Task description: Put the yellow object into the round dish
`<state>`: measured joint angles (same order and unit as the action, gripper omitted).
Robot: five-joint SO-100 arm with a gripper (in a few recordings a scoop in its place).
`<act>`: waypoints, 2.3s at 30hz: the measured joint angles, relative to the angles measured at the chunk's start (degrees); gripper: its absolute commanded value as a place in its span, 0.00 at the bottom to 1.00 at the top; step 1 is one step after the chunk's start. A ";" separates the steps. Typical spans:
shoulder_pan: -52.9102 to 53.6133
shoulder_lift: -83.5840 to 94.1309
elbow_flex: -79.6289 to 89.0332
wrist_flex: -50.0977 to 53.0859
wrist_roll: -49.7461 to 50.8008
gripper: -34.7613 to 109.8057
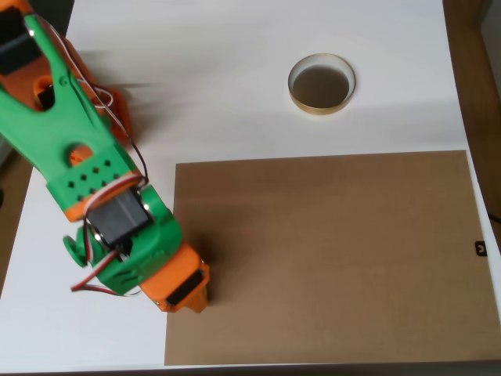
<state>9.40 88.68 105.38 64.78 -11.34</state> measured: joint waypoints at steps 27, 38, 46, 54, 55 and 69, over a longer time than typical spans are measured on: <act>-24.35 11.43 -7.38 16.79 -3.60 0.24; -33.13 6.59 -14.06 21.27 -5.36 0.24; -41.40 3.78 -16.17 22.76 -4.04 0.24; -53.09 -0.79 -18.63 23.47 -2.90 0.24; -54.05 -1.49 -19.16 23.73 -2.90 0.24; -63.90 -10.99 -29.27 26.37 -3.16 0.24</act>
<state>-54.49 77.70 76.11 91.14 -14.50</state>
